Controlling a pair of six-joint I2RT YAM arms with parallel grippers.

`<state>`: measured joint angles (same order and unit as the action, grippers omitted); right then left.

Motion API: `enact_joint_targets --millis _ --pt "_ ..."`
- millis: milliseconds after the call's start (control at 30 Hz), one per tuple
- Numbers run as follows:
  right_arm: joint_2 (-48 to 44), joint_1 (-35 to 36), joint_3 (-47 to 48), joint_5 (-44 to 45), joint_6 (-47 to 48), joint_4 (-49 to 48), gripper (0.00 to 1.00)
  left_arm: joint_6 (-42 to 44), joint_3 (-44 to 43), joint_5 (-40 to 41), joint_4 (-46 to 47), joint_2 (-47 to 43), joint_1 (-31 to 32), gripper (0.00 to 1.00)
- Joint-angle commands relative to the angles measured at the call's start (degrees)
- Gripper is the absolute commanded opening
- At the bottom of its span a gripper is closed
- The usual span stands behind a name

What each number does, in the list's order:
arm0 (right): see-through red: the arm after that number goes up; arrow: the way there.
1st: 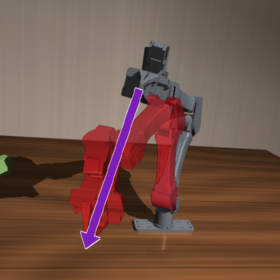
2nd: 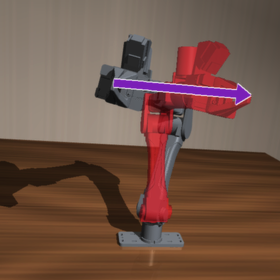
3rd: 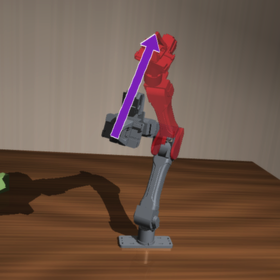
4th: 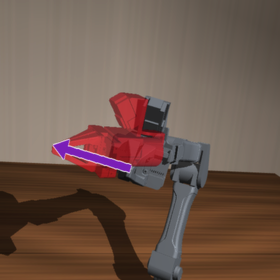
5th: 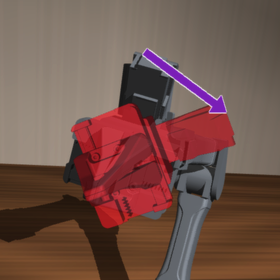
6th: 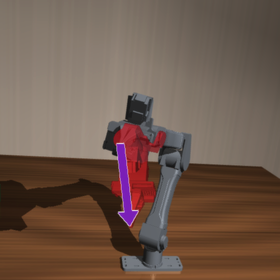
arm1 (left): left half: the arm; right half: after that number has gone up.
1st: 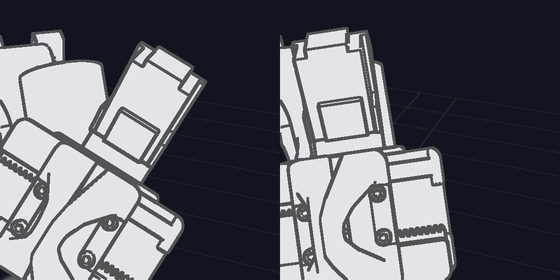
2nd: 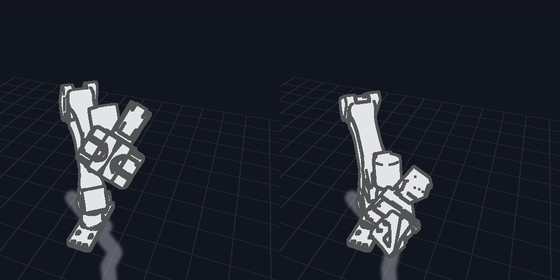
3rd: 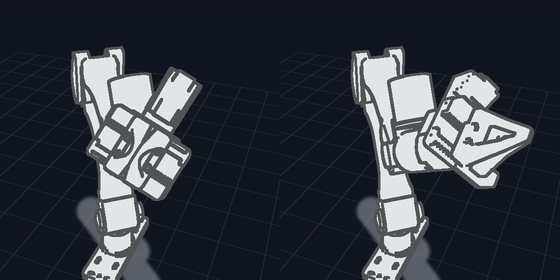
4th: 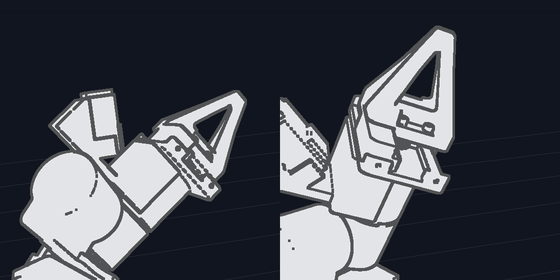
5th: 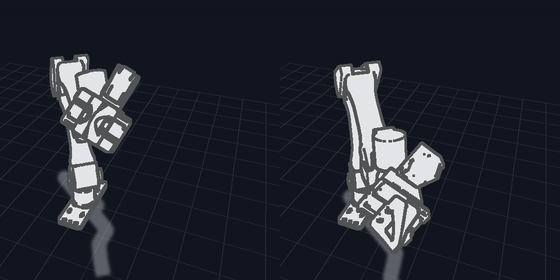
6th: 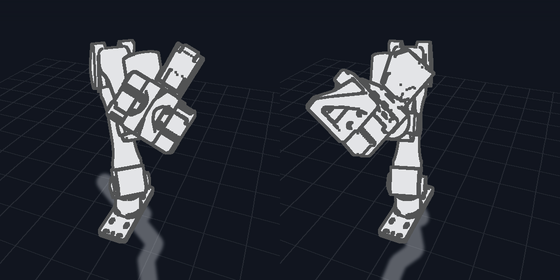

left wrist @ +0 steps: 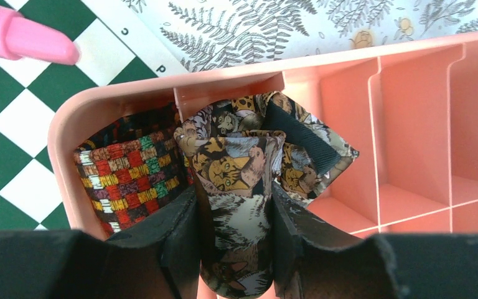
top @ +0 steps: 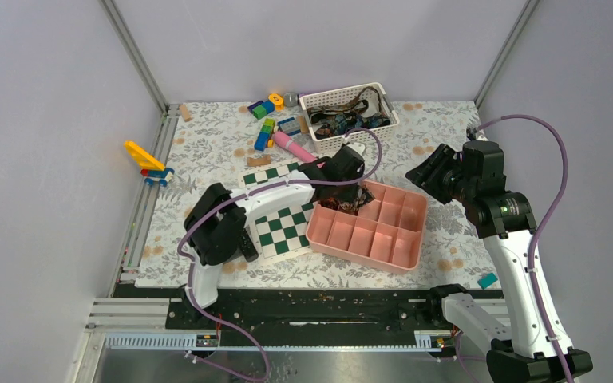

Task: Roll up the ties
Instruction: Place the tie in the storage box.

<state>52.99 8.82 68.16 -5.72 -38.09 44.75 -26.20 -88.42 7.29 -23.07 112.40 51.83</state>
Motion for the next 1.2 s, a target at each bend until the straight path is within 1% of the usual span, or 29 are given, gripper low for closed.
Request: enact_joint_targets --millis 0,267,567,667,800,933,1167 --pt "-0.43 -0.54 -0.05 -1.23 1.13 -0.45 0.55 -1.38 -2.95 6.32 -1.70 1.06 1.00 0.33" --pt "-0.43 -0.55 -0.33 -1.40 1.74 -0.44 0.55 -1.78 -3.57 8.17 -2.27 2.37 2.10 0.32" --pt "-0.38 -0.68 -0.49 -1.27 2.39 -0.39 0.55 -1.70 -6.79 10.17 -4.24 4.90 3.48 0.33" --pt "-0.49 -0.75 -0.62 -1.14 2.58 -0.37 0.55 -1.63 -7.52 10.81 -5.04 5.67 3.78 0.37" --pt "-0.64 -0.82 -0.66 -1.05 2.75 -0.39 0.55 -1.60 -7.74 11.43 -5.49 5.42 3.82 0.48" --pt "-0.78 -0.91 -0.75 -1.10 2.89 -0.34 0.55 -1.42 -8.37 11.65 -6.04 5.04 3.85 0.52" --pt "-0.79 -0.91 -0.89 -0.88 2.85 -0.44 0.55 -0.89 -10.05 12.16 -7.44 4.35 3.89 0.55"
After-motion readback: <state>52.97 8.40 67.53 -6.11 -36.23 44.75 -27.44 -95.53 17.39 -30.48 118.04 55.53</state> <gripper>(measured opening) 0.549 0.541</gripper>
